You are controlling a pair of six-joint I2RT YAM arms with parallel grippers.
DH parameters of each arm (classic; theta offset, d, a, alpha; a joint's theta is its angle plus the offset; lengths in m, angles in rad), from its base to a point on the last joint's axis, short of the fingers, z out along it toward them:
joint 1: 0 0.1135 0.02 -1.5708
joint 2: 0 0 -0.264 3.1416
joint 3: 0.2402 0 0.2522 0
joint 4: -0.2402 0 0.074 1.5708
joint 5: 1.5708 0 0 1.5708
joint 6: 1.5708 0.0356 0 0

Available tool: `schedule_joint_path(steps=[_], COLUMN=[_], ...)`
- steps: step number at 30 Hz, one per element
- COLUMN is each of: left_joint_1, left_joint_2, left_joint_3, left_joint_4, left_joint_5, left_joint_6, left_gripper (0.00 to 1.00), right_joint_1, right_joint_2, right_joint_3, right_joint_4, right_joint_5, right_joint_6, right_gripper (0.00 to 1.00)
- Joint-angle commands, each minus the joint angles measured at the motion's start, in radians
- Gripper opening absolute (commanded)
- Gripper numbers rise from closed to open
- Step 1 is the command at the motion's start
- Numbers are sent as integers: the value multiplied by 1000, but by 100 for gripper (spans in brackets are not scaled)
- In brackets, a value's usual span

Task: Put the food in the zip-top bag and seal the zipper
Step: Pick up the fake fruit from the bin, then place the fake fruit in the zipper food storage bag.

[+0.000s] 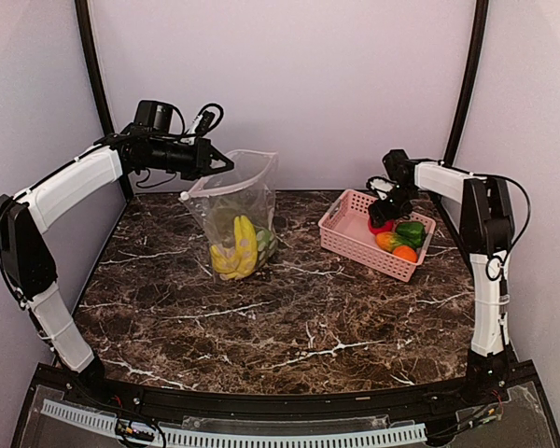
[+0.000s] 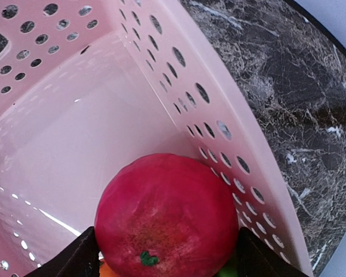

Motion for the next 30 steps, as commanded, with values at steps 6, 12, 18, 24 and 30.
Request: schedule_joint_path(steps=[6,12,18,24,30], left_joint_1=[-1,0,-1,-3,-33], left_joint_2=[-23,-28,-41,-34,-17], left_joint_3=[-9,-18,-26,-24,6], left_joint_4=[15,18,54,66,45], left_joint_5=[16,19,43,39,12], left_joint_6=[-6,-9,-25,-30,-8], left_gripper=[1,1,1,1,1], right_joint_1=[4,8,13,13,51], right_joint_2=[54,21,-111,-277,-373], right_joint_3=[39,45,1,-32,46], right_joint_4=[-14,-22,-33,-27,-32], right_joint_5=[13,13,-6,-368,-581], right_joint_6=[2,0,-17,-100,-86], right_gripper=[74,58,52,49,48])
